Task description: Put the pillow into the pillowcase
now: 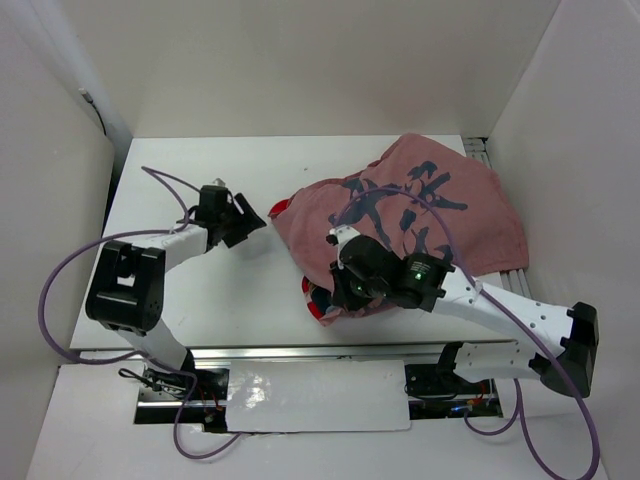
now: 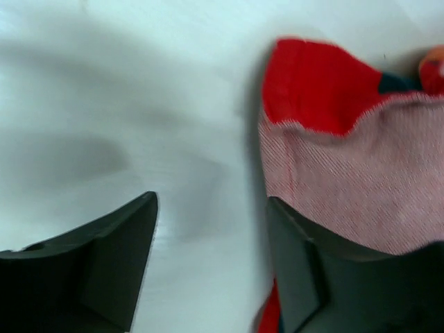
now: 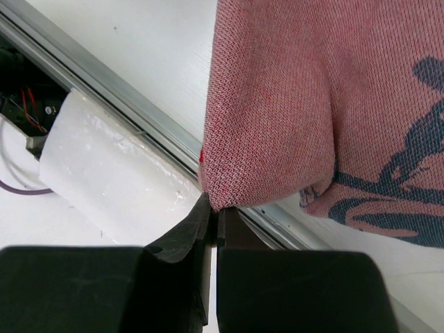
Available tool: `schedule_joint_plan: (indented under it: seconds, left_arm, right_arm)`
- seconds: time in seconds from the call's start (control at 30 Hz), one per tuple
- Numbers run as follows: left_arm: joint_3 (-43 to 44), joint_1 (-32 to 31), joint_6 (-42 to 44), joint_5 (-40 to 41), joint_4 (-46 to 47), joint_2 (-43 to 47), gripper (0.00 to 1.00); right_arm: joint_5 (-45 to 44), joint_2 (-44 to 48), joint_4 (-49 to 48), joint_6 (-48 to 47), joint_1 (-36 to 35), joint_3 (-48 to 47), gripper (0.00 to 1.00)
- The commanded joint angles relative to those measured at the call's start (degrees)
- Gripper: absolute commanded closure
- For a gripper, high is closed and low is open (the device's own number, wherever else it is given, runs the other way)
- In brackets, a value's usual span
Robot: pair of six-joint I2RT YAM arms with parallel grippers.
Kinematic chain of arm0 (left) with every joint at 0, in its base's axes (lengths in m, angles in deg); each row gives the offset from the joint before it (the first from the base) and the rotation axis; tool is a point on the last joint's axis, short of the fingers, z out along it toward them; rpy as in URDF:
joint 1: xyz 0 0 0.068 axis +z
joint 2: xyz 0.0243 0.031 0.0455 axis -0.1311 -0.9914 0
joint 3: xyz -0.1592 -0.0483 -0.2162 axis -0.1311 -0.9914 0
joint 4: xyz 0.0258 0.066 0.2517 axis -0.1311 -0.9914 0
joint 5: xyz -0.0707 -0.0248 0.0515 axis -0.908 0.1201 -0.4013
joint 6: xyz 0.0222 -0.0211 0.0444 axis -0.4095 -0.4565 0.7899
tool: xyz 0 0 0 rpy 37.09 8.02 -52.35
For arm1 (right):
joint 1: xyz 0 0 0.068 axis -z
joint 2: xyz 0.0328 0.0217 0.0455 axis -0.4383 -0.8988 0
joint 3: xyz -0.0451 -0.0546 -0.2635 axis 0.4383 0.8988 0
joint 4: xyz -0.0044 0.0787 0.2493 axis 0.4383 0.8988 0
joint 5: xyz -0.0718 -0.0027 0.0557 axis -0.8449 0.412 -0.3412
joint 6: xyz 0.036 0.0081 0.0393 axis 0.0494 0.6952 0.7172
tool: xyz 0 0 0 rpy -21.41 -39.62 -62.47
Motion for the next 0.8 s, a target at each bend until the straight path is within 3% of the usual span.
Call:
schedule_joint_plan:
  seconds: [0.0,0.1,0.43,0.53,0.6,0.63,0.77]
  left_arm:
    - [2.0,2.5,2.0,-7.3,6.9,-2.5,0.22]
    - [5.2,2.0,2.6,-7.9,7.6,-7.4,0.15]
    - [13.4,-0.7,4.4,-7.7,12.3,-17.3,0.21]
    - [15.7,-1.4,4.4,-10.1,14.8,-20.0,0.4]
    - [17.0,-2.0,5.1,-11.4,16.3,-21.4,0.74]
    - [17.0,-2.0,5.1,-12.1,18.5,-21.4,1.0]
    - [15.7,-2.0,5.8,-11.6,22.6,-18.2,1.0]
  right_arm:
    - [-1.4,0.5,1.4,0.6,-0.6,1.5,1.0]
    - [-2.7,-1.0,2.8,0.6,-0.6,1.5,1.0]
    - [-4.1,-1.0,2.6,0.1,-0.6,2.0,1.0]
    - [-4.1,-1.5,2.1,-0.5,-0.6,3.2,1.0]
    - [-4.6,-2.0,2.1,-0.5,-0.6,3.2,1.0]
    - [-5.2,-2.7,2.7,-0.5,-0.6,3.2,1.0]
    - [-5.9,-4.0,3.3,-0.5,-0.6,3.2,1.0]
